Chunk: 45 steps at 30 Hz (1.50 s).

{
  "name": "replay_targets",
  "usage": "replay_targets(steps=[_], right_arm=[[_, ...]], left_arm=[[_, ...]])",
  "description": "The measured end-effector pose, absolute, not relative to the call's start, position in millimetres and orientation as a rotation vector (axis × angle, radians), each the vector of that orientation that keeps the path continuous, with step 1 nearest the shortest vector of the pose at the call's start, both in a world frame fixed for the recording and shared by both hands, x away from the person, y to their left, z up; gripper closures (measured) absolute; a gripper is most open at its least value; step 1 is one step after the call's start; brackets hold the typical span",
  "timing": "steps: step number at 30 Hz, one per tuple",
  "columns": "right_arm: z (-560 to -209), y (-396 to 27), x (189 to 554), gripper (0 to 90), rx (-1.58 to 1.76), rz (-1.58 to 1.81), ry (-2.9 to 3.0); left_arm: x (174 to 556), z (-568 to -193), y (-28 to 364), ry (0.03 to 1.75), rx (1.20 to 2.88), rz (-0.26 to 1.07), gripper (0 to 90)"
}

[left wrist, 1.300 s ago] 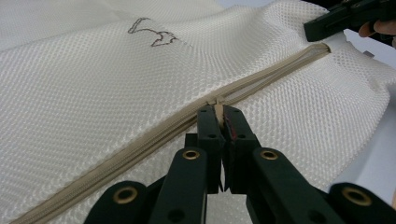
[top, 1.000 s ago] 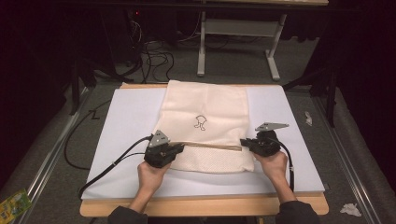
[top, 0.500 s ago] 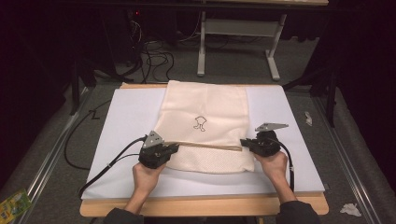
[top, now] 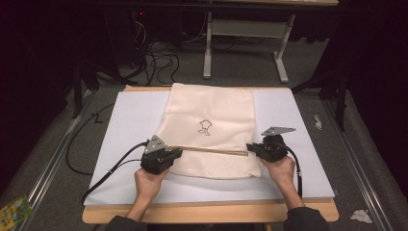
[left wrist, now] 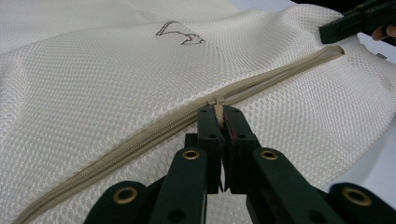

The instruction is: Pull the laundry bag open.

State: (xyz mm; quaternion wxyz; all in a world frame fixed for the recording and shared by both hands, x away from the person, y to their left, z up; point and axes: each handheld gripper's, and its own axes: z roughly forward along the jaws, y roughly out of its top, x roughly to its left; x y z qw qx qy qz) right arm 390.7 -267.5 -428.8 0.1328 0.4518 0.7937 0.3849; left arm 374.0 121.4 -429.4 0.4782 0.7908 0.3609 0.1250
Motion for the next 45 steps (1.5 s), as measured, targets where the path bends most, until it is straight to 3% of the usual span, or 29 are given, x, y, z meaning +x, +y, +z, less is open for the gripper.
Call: replay_targets(steps=[45], right_arm=[[-429.9,-268.3,392.5,88.3,1.309,1.114,2.283]], left_arm=[[365.9,-425.6,164.5,0.978,1.865,0.34,87.6]])
